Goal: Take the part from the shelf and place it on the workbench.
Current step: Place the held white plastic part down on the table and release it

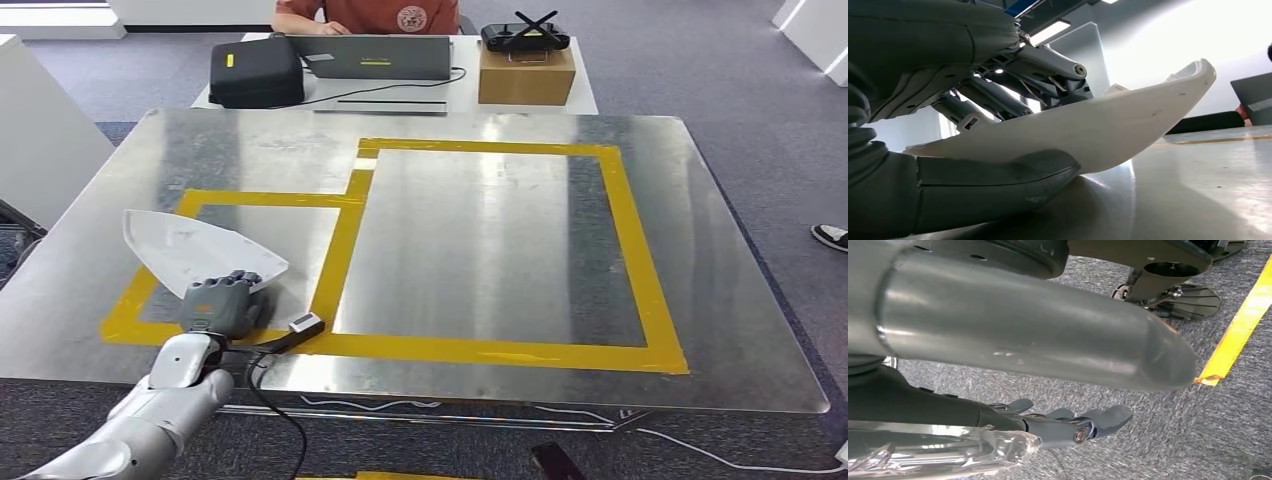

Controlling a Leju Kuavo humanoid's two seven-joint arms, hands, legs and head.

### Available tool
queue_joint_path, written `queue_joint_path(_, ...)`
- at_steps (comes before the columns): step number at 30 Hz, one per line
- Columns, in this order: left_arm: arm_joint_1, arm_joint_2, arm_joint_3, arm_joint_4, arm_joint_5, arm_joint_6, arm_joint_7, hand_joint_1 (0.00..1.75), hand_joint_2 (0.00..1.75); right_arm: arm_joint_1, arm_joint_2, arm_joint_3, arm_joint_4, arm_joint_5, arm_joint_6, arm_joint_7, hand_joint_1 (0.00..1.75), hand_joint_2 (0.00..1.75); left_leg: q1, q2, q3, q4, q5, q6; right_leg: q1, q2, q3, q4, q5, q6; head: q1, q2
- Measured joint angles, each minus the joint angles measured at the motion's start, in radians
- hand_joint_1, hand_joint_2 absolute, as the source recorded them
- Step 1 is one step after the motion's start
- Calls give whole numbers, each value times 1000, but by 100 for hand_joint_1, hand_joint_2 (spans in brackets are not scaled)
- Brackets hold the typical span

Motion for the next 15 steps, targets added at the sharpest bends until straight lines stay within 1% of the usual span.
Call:
queue_joint_path(3, 1, -1, -9, 1, 0, 2, 13, 0, 175, 0, 0, -1, 0, 4, 0, -1, 0, 0, -1, 0, 2, 0, 0, 0, 0, 0, 1, 0, 0, 0, 0, 0)
queue_joint_path(4, 1, -2, -14, 1, 0, 4, 20, 0, 175, 0, 0, -1, 0, 6, 0, -1, 0, 0, -1, 0, 2, 0, 0, 0, 0, 0, 1, 0, 0, 0, 0, 0)
queue_joint_path(6, 2, -3, -23, 2, 1, 11, 33, 0, 87, 0, 0, -1, 0, 8, 0, -1, 0, 0, -1, 0, 2, 0, 0, 0, -1, 0, 1, 0, 0, 0, 0, 0)
queue_joint_path(8, 0, -4, -27, 3, 8, 14, 28, 0, 0, 1, 0, -1, 0, 8, -1, 2, 0, 0, -1, 0, 2, 0, 0, 1, -1, -1, 2, 0, 0, 0, 0, 0)
queue_joint_path(15, 1, -6, -23, 3, 33, 19, -10, 0, 0, 2, 0, -6, 0, 11, -3, 3, 0, 0, -1, 0, 3, 0, -1, 1, -1, -1, 3, 0, -1, 1, 0, 0)
